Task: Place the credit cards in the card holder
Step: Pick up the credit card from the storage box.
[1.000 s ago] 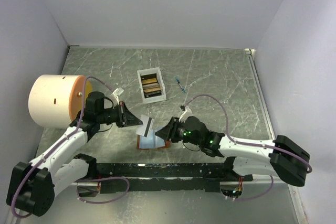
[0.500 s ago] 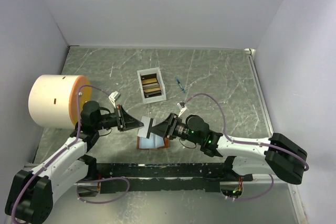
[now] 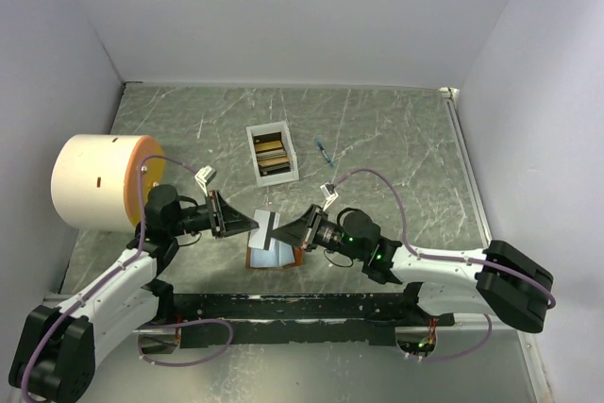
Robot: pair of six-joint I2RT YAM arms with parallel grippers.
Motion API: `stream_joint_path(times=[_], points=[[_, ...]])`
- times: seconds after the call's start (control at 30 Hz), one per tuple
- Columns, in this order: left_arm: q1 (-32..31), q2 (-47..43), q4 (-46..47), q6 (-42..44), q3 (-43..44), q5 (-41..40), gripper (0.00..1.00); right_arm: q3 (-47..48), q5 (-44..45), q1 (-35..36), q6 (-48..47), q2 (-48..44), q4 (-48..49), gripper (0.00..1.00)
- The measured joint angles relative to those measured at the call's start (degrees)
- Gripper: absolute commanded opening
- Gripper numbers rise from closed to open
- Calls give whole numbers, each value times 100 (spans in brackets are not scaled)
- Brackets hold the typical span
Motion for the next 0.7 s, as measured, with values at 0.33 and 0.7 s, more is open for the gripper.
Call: stream_joint_path(times=[0.33,0.7], points=[[0,11,428,-291,-155,114,16,-85,-4,2,59,-46,317,0],[-83,-120,-560,754,374,352,7,-260,-52,-11,101,-422,214,0]])
